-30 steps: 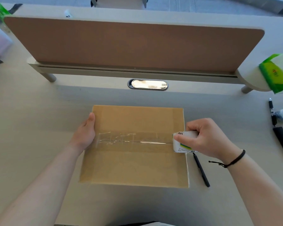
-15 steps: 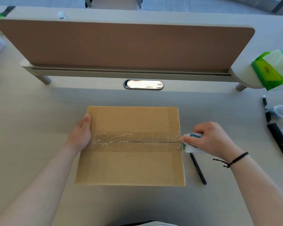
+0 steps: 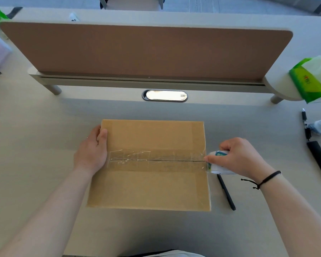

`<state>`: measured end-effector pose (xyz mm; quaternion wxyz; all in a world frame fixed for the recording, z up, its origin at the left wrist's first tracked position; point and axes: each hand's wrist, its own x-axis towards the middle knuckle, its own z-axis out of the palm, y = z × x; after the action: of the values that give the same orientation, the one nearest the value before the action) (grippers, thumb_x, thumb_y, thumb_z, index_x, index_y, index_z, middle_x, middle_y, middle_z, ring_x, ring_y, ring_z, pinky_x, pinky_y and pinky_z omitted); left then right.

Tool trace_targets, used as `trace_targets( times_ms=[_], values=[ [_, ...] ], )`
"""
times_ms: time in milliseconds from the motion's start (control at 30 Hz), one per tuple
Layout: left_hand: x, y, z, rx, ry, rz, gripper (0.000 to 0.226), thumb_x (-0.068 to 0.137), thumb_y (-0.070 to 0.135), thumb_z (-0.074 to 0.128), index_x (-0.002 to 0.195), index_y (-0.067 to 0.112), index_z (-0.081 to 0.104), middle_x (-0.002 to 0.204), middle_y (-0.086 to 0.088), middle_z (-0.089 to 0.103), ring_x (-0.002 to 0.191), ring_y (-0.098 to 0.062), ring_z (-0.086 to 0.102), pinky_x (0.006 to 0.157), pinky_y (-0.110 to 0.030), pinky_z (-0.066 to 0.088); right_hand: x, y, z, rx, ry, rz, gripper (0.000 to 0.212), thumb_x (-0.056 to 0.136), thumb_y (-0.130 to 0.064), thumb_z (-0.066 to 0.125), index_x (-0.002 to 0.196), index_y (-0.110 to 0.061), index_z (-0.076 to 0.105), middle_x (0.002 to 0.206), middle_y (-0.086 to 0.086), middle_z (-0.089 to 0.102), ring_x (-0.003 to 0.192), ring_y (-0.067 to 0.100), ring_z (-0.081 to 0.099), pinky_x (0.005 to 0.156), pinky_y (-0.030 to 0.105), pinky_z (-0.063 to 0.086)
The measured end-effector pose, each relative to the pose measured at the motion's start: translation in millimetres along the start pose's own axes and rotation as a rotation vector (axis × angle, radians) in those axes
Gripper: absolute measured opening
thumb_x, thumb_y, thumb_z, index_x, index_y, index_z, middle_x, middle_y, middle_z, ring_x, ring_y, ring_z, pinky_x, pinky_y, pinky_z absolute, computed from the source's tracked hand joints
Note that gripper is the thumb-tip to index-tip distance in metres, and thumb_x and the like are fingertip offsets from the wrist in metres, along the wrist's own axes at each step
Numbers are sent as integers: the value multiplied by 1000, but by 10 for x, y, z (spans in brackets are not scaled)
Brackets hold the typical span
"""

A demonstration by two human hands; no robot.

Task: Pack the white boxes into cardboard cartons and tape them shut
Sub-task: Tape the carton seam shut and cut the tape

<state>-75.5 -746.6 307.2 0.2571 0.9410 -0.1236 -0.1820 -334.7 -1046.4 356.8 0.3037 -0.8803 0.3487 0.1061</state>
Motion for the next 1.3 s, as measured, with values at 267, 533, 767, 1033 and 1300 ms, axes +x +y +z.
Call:
trace_targets(
  times_ms=[267,533,767,1033,1300],
  values=[
    [-135,124,35,401,240,227,62,103,57,26,149,17,37,162,-16,32,133,-43,48,114,-57,30,1,-27,6,-58,-6,24,67,70,-51,82,56,-18,25,54,-3,19,53,17,20,53,31,18],
    [-447,340,291,464,1,307,92,92,75,0,162,16,12,168,-8,-17,154,-25,-21,123,-48,-16,-20,-36,17,-57,4,36,68,72,-52,81,57,-19,23,56,-2,20,54,18,21,54,33,19],
    [-888,728,555,614,-272,442,104,79,89,-12,151,17,-35,153,0,-48,140,-20,-48,119,-53,-23,-25,-33,36,-71,7,41,67,72,-52,79,56,-18,23,57,-1,22,55,18,22,53,32,19],
    [-1020,952,693,654,-329,538,110,79,93,-3,149,15,-38,153,-1,-50,140,-20,-47,120,-52,-20,-31,-19,6,-68,3,37,67,72,-50,79,55,-19,22,55,-2,21,55,18,22,52,31,19],
    [-1420,1396,1197,566,-395,769,116,81,92,15,156,11,-21,161,-5,-36,145,-19,-40,122,-49,-18,-4,-16,39,-85,19,30,60,73,-49,73,56,-18,25,54,-2,25,53,17,25,49,28,21]
  ],
)
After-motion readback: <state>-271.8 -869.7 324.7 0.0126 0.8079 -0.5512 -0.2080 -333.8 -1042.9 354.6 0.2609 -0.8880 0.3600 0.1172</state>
